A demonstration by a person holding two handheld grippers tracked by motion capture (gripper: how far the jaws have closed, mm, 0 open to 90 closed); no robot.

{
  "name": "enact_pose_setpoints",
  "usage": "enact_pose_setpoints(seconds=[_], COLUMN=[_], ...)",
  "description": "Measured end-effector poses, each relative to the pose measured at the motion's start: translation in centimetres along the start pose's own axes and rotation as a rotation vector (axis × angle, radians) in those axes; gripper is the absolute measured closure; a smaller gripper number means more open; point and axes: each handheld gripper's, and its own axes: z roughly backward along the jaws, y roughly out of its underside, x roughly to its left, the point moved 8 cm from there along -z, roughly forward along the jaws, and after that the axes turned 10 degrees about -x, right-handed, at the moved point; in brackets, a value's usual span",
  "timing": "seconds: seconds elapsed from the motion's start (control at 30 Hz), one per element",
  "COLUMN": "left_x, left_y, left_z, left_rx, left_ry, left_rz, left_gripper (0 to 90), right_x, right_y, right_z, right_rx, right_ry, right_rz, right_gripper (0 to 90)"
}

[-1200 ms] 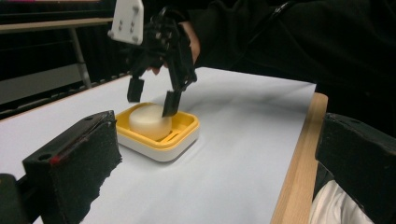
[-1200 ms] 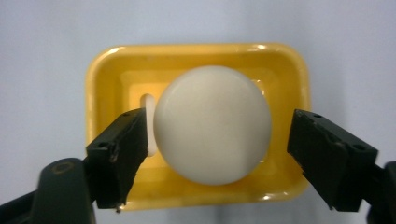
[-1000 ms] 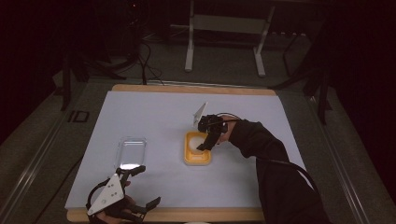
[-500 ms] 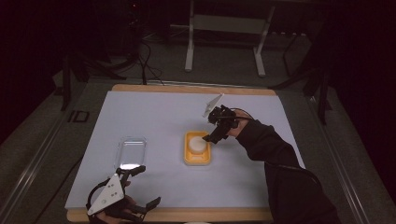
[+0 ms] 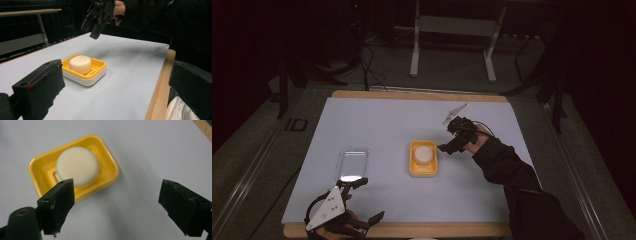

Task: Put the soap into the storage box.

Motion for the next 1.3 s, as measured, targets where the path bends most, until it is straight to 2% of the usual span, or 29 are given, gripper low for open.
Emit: enact_pose_setpoints(seconds=[0.17, 0.2, 0.27, 0.33, 0.57, 0.77, 0.87, 1.1, 1.3], left_x=[0.0, 0.0, 0.0, 0.0, 0.0, 0.0, 0.0, -0.1, -0.1], left_y=[0.0, 0.0, 0.0, 0.0, 0.1, 0.1, 0.1, 0.1, 0.1], left_z=[0.0, 0.0, 0.0, 0.0, 0.0, 0.0, 0.0, -0.1, -0.1], left_rx=[0.002, 0.002, 0.002, 0.002, 0.003, 0.003, 0.003, 0.003, 0.004], left_ry=[0.000, 0.000, -0.001, 0.000, 0.000, 0.002, 0.002, 0.001, 0.001], left_rz=[0.000, 0.000, 0.000, 0.001, 0.000, -0.001, -0.001, 0.000, 0.000], left_gripper=[0.1, 0.0, 0.0, 0.0, 0.0, 0.1, 0.0, 0.0, 0.1], right_x=[0.0, 0.1, 0.1, 0.4, 1.2, 1.6, 1.6, 1.7, 2.3], right_y=[0.8, 1.0, 1.3, 1.6, 3.1, 4.5, 5.5, 7.2, 8.1], right_z=[0.5, 0.6, 0.8, 1.0, 1.9, 2.6, 2.9, 4.1, 5.6], right_rx=[-0.018, -0.018, -0.021, -0.027, -0.047, -0.070, -0.070, -0.149, -0.209], right_ry=[0.029, 0.022, 0.049, 0.037, 0.046, 0.066, 0.094, 0.148, 0.147], right_rz=[-0.022, -0.029, -0.014, -0.014, -0.028, -0.079, -0.092, -0.161, -0.166], right_gripper=[13.2, 13.2, 13.1, 12.7, 12.5, 13.0, 13.7, 13.6, 13.8])
